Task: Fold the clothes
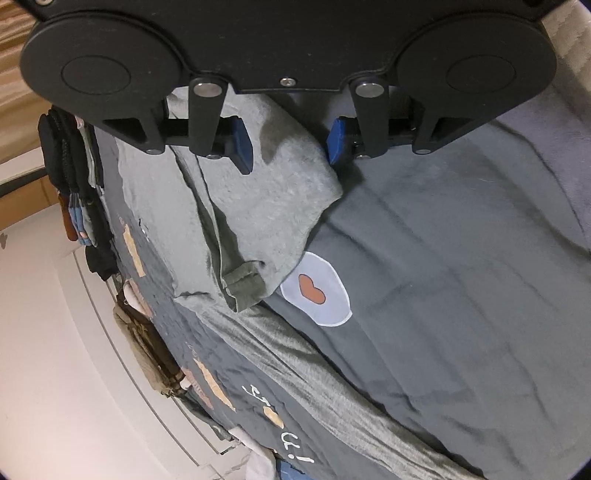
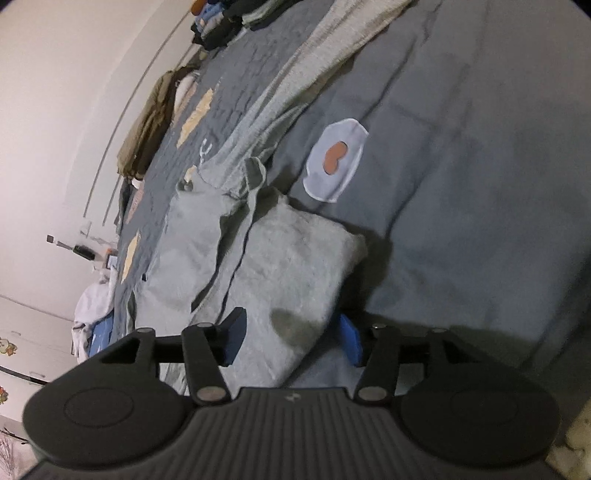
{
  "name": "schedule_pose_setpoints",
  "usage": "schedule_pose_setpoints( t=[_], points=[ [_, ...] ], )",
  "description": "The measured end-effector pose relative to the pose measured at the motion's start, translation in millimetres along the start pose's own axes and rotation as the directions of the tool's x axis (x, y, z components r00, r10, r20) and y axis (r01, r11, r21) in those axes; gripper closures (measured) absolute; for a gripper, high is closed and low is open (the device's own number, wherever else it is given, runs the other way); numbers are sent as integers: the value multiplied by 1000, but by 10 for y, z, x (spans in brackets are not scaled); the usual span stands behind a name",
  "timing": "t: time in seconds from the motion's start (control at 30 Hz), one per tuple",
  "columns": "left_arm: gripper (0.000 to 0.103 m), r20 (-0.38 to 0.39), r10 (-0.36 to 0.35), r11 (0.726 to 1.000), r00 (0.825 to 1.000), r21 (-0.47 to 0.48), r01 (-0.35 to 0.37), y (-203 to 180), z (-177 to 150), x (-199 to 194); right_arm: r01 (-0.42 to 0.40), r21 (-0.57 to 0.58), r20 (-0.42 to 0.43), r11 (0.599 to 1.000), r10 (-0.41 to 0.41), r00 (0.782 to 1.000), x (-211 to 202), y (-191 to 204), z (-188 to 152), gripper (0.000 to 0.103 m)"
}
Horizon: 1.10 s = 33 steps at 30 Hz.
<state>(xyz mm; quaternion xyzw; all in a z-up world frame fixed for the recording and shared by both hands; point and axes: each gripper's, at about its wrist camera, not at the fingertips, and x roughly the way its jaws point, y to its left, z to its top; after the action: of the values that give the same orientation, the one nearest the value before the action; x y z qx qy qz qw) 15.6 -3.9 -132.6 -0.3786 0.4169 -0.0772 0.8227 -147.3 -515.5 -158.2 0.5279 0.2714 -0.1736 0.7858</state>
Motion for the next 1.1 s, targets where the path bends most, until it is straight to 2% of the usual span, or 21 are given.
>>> schedule_pose_setpoints(
  t=[0.23,0.57,0.6,0.63,0.7,0.87,0.97,1.1],
  points=[
    [61,31,8,997,999,80,-11,-84,-28,69,-40,20,35,999,39,999,60,-8,40,46],
    [63,32,-26,996,999,86,23,-105,-34,128,-45,-12,49,999,45,998,128,65,37,46],
    [72,34,-30,996,999,88,27,-105,-35,133,-48,-18,47,999,49,998,135,72,37,52],
    [88,31,-33,996,999,88,30,-102,-32,141,-51,-23,40,998,52,998,145,79,41,70],
    [92,24,-39,996,999,81,37,-88,-28,150,-68,-6,19,998,68,997,159,68,53,97],
    [95,36,-67,996,997,69,64,-99,-16,-11,-105,66,82,992,99,992,-44,24,87,99],
    [96,29,-68,994,997,85,65,-99,-34,-133,-136,80,77,987,130,989,-163,21,78,99],
    [97,11,-49,994,999,102,48,-67,-70,-288,-127,74,66,989,123,990,-321,22,9,100]
  ],
)
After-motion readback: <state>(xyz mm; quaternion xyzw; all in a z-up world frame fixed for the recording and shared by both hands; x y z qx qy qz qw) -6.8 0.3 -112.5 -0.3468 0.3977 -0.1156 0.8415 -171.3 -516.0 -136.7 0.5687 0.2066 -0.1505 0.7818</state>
